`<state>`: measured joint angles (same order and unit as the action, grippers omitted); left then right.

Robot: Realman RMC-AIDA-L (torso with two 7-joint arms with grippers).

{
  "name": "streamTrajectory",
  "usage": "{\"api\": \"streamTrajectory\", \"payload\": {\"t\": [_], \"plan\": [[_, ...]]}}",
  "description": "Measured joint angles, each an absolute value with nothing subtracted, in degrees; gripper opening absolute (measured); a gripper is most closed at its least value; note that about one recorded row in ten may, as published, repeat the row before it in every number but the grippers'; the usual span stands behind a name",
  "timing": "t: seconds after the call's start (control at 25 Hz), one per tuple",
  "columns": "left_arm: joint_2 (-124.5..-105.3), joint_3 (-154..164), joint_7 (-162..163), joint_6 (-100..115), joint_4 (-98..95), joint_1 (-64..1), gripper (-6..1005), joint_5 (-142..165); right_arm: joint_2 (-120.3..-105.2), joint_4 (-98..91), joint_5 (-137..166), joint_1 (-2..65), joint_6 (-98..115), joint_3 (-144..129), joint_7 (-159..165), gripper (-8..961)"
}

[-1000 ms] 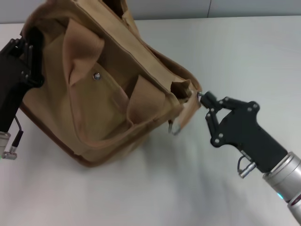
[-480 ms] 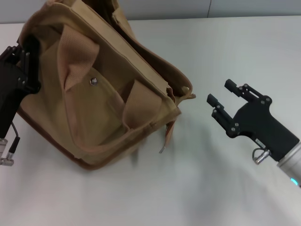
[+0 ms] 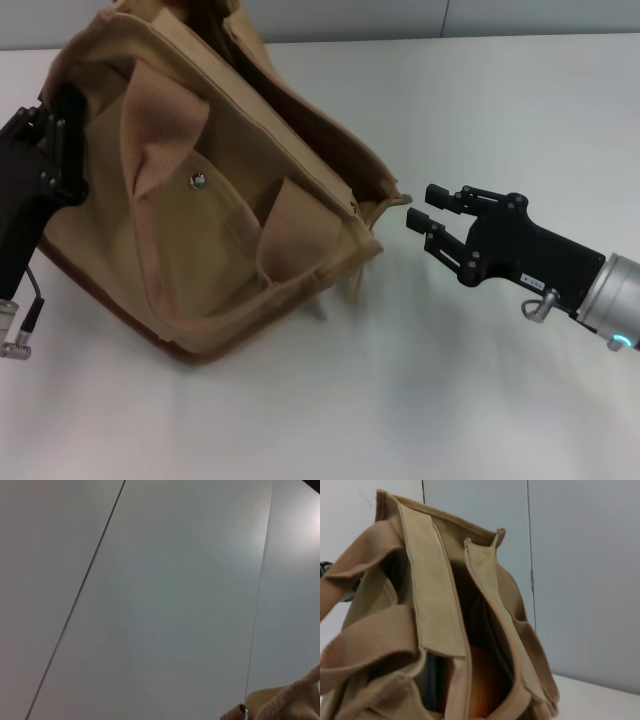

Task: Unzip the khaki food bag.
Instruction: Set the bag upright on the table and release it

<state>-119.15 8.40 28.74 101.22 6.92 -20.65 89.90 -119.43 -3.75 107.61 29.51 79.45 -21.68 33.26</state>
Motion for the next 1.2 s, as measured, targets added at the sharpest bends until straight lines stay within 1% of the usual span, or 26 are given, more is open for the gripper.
{"api": "streamTrajectory", "payload": {"t": [0.2,0.44,0.88,0.96,1.2], "plan": [[-119.17,9.0,28.7,100.9,6.9,-20.4,91,89.9,-119.64,-3.6,107.5,30.8,77.3,-21.2,31.8,242],[-119.18,10.1,28.7,100.7,7.2,-20.6,92,89.9,-119.64,-2.9,107.6,33.1,75.4,-22.3,31.7,48],[-119.18,10.1,28.7,100.3,7.3,-20.7,95,90.0,-119.64,-3.3,107.5,34.6,73.8,-23.0,31.7,17],[-119.18,10.1,28.7,100.3,7.3,-20.7,95,90.0,-119.66,-3.5,107.3,34.6,73.6,-22.4,31.7,65],[-119.18,10.1,28.7,100.2,7.3,-20.8,97,90.0,-119.59,-3.6,107.5,35.1,73.1,-23.0,30.5,289]]}}
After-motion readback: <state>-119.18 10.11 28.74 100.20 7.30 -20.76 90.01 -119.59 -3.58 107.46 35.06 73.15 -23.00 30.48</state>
